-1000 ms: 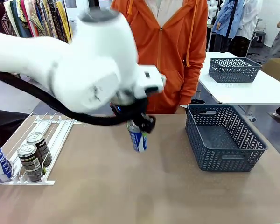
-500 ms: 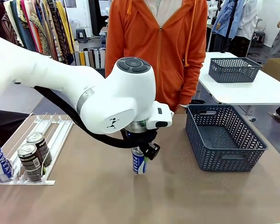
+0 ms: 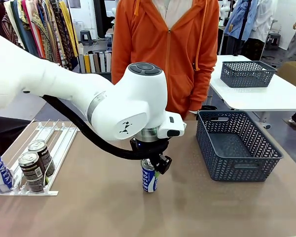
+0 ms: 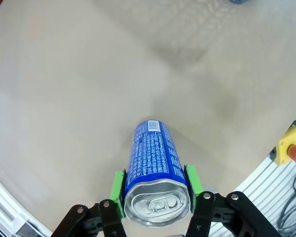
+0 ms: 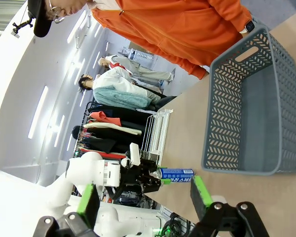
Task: Retrieve and store the cans from the dispenser.
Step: Pick up one can from the Automatic Can Dispenser and place it in the middle of the table.
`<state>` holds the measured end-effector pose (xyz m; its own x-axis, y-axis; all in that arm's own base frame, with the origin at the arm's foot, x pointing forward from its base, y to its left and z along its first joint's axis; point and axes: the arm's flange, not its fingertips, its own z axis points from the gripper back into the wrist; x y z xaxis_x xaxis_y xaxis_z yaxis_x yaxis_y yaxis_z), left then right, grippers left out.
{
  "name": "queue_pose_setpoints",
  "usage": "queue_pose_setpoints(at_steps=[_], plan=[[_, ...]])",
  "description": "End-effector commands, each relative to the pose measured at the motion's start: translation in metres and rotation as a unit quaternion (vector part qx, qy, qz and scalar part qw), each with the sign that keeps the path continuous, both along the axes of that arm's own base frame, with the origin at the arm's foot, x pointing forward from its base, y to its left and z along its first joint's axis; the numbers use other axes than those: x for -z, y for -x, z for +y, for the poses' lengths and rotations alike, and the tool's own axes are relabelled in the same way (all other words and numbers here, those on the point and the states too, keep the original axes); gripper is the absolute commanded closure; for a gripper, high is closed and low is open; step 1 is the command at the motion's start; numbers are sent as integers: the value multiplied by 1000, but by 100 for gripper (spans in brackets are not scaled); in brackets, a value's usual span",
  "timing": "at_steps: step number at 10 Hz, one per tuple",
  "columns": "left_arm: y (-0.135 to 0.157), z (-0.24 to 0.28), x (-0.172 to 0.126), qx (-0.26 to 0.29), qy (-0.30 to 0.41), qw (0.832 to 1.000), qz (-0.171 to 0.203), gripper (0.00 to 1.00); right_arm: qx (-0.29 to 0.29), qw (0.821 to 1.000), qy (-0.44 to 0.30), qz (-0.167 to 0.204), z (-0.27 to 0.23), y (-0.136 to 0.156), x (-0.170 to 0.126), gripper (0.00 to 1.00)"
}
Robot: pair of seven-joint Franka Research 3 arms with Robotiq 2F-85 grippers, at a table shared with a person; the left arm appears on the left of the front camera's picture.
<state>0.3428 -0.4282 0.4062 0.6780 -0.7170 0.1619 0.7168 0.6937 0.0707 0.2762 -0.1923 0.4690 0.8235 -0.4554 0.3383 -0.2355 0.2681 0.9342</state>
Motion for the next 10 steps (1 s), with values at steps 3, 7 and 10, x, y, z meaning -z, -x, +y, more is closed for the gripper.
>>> queue_pose_setpoints(at_steps=[3, 7, 10], plan=[[-4, 2, -9, 2, 2, 1000, 4, 0, 6, 1000, -11, -5, 1, -3, -5, 0], [10, 44, -74, -8, 82, 996, -13, 0, 6, 1000, -11, -5, 1, -3, -5, 0], [39, 151, -135, 8, 110, 994, 12, 0, 6, 1000, -11, -5, 1, -3, -5, 0]])
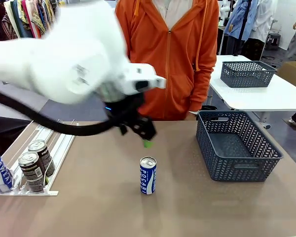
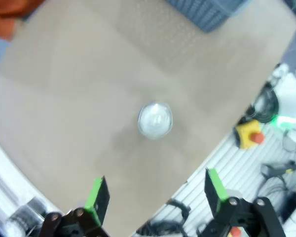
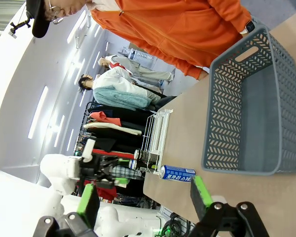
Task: Retrieve and store the cans from the dispenser.
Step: Pick up one can from the Automatic Can Dispenser and place it in the middle of the table.
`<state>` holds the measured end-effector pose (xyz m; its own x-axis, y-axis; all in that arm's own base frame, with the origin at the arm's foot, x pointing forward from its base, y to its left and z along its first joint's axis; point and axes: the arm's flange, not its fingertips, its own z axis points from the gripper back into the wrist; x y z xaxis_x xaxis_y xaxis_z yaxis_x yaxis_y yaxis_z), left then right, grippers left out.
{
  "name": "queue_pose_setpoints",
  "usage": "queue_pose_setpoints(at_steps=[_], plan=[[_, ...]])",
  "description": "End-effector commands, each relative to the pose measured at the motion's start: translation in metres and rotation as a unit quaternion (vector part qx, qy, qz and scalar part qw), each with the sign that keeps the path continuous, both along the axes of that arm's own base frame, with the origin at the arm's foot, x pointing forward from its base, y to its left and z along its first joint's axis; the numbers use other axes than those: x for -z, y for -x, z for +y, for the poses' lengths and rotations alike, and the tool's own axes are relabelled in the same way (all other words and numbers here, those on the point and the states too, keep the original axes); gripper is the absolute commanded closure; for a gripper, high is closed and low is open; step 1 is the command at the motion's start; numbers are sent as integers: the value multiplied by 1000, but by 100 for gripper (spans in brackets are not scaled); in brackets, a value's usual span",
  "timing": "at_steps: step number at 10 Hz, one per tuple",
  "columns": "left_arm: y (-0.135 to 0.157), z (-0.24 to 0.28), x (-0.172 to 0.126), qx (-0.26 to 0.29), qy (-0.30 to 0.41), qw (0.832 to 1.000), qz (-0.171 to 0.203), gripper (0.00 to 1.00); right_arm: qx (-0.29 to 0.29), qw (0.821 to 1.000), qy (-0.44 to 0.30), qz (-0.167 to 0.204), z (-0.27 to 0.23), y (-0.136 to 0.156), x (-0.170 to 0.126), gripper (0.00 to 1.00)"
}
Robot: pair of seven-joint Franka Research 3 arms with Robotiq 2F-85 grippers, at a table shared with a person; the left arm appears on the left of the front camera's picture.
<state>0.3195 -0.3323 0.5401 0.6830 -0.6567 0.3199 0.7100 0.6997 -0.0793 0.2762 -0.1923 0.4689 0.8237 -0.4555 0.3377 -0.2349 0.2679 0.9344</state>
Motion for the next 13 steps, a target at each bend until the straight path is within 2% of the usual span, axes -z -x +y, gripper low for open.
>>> queue_pose_setpoints(at_steps=[1, 2, 3, 4, 5, 6, 7, 9, 10, 11, 12, 13], plan=[[19, 105, -13, 18, 33, 998, 43, 0, 6, 1000, -11, -6, 1, -2, -5, 0], [16, 156, -23, 6, 81, 995, 61, 0, 6, 1000, -11, -6, 1, -2, -5, 0], [9, 212, -29, -30, 131, 988, 77, 0, 6, 1000, -11, -6, 1, -2, -5, 0], [1, 268, -30, -28, 195, 974, 114, 0, 6, 1000, -11, -6, 1, -2, -5, 0], [-13, 323, -24, -19, 269, 950, 158, 0, 6, 1000, -11, -6, 1, -2, -5, 0], [-22, 362, -14, -35, 326, 926, 189, 0, 6, 1000, -11, -6, 1, -2, -5, 0], [-30, 395, 1, -37, 388, 895, 218, 0, 6, 1000, -11, -6, 1, -2, -5, 0], [-33, 441, 31, -101, 491, 834, 230, 0, 6, 1000, -11, -6, 1, -2, -5, 0], [-27, 454, 42, -149, 524, 813, 203, 0, 6, 1000, -11, -6, 1, -2, -5, 0], [-20, 463, 46, -167, 520, 824, 149, 0, 6, 1000, -11, -6, 1, -2, -5, 0], [-11, 463, 44, -221, 466, 849, 117, 0, 6, 1000, -11, -6, 1, -2, -5, 0], [-28, 475, 52, -148, 516, 819, 205, 0, 6, 1000, -11, -6, 1, -2, -5, 0]])
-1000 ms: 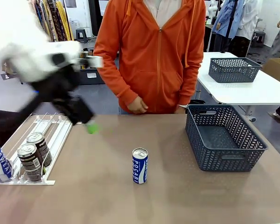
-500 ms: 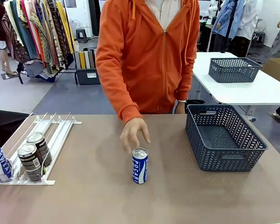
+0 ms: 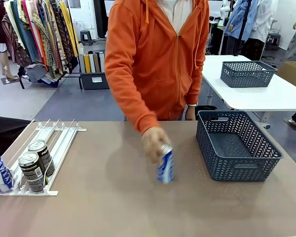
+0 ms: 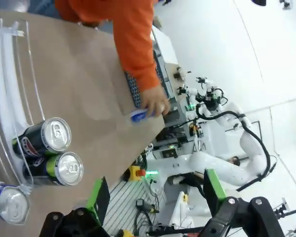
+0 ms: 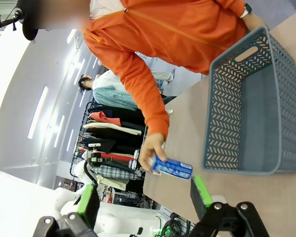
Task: Retrieve and store the cans from the dispenser.
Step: Pick up one can from the Automatic Can Dispenser and place it in the middle of the table, then pick up the last remaining can from one row of the Automatic Can Dispenser and place it in the middle of the table.
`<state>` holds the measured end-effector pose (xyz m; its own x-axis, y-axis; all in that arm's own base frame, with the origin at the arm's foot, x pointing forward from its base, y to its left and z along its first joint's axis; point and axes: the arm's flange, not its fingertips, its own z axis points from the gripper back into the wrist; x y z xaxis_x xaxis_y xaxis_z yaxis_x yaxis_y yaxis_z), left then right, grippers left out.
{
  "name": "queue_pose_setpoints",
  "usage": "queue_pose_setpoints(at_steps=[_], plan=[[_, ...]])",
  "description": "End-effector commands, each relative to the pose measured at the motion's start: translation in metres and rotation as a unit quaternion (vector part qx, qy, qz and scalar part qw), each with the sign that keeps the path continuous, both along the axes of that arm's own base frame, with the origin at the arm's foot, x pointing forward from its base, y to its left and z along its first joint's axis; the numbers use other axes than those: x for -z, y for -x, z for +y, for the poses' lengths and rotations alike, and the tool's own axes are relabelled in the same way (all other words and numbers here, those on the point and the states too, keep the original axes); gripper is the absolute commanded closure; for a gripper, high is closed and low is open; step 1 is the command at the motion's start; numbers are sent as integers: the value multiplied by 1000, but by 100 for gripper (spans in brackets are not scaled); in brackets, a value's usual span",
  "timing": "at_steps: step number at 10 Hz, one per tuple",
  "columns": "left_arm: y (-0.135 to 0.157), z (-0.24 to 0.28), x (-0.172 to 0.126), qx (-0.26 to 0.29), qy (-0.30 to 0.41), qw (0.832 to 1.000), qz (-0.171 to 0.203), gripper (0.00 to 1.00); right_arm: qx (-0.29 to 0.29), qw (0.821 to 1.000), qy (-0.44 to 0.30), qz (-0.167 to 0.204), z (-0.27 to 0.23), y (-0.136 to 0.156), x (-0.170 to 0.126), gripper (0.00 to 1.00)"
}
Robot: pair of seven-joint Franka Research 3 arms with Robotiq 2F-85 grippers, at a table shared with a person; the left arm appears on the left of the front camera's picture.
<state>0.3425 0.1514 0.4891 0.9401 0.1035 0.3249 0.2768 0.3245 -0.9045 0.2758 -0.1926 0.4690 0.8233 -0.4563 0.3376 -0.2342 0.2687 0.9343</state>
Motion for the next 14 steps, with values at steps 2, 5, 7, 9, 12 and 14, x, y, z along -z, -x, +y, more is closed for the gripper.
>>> queue_pose_setpoints(at_steps=[2, 5, 7, 9, 12, 14], plan=[[-5, -9, 1, 47, 28, 998, 9, 0, 5, 1000, -12, -6, 2, -3, -5, 0], [-5, -9, 1, 47, 28, 998, 9, 0, 5, 1000, -12, -6, 2, -3, -5, 0], [-3, -14, 4, 47, 20, 998, 22, 0, 5, 1000, -12, -6, 2, -3, -5, 0], [18, -27, -18, -3, -260, 965, 43, 0, 5, 1000, -12, -6, 2, -3, -5, 0], [30, -73, -29, -64, -563, 809, 156, 0, 5, 1000, -12, -6, 2, -3, -5, 0], [28, -87, -29, -136, -605, 762, 186, 0, 5, 1000, -12, -6, 2, -3, -5, 0]])
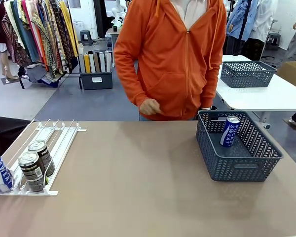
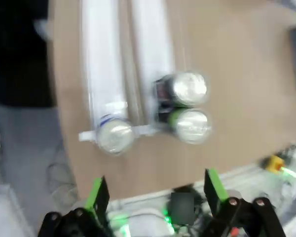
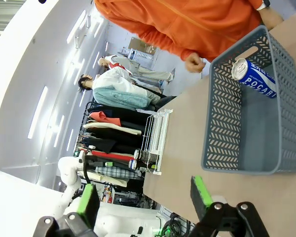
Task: Retrieve and store the cans from the dispenser.
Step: Pick up the last remaining can from one row of the Automatic Can Dispenser and place it in the middle of the table.
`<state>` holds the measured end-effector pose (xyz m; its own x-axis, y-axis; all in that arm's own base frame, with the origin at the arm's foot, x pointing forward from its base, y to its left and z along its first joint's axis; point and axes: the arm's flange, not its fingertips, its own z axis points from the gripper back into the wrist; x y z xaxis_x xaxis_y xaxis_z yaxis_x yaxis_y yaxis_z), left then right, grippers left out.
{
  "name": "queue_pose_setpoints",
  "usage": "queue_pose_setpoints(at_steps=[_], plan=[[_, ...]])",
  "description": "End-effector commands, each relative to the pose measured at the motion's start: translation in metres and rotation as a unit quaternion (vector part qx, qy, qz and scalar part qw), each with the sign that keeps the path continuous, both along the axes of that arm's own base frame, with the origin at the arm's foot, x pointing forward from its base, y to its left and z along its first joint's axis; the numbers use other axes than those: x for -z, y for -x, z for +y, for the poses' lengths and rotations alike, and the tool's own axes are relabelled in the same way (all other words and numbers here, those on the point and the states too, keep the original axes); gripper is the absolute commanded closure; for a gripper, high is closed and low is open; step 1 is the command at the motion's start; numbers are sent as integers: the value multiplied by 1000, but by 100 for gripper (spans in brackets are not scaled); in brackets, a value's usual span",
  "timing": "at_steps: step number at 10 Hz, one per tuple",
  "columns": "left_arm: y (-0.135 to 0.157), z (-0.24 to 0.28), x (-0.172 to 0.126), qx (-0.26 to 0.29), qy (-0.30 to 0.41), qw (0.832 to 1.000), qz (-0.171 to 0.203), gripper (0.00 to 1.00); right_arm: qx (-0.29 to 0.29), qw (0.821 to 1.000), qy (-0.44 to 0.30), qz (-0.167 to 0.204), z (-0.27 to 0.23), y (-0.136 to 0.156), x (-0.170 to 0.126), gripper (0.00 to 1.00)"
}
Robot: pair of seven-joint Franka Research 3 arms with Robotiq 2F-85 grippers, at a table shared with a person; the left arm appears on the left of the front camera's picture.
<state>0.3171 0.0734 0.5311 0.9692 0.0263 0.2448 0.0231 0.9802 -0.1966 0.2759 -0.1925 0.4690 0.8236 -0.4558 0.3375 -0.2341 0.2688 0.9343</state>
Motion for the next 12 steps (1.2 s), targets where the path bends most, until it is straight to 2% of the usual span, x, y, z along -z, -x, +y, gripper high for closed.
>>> queue_pose_setpoints(at_steps=[1, 2, 4, 5, 6, 7, 8, 12], plan=[[-1, -15, 11, -70, -150, 984, 72, 0, 5, 1000, -12, -6, 2, -3, -5, 0], [0, 0, 0, 0, 0, 1000, 0, 0, 5, 1000, -12, -6, 2, -3, -5, 0], [0, 0, 0, 0, 0, 1000, 0, 0, 5, 1000, -12, -6, 2, -3, -5, 0], [-1, -10, 3, -25, -53, 998, 9, 0, 5, 1000, -12, -6, 2, -3, -5, 0], [-12, -15, 13, -22, -66, 997, 20, 0, 5, 1000, -12, -6, 2, -3, -5, 0], [-21, -15, 23, -73, -76, 994, 22, 0, 5, 1000, -12, -6, 2, -3, -5, 0], [-28, -18, 32, -84, -69, 994, 25, 0, 5, 1000, -12, -6, 2, -3, -5, 0], [-54, -29, 69, -118, -67, 985, 105, 0, 5, 1000, -12, -6, 2, -3, -5, 0]])
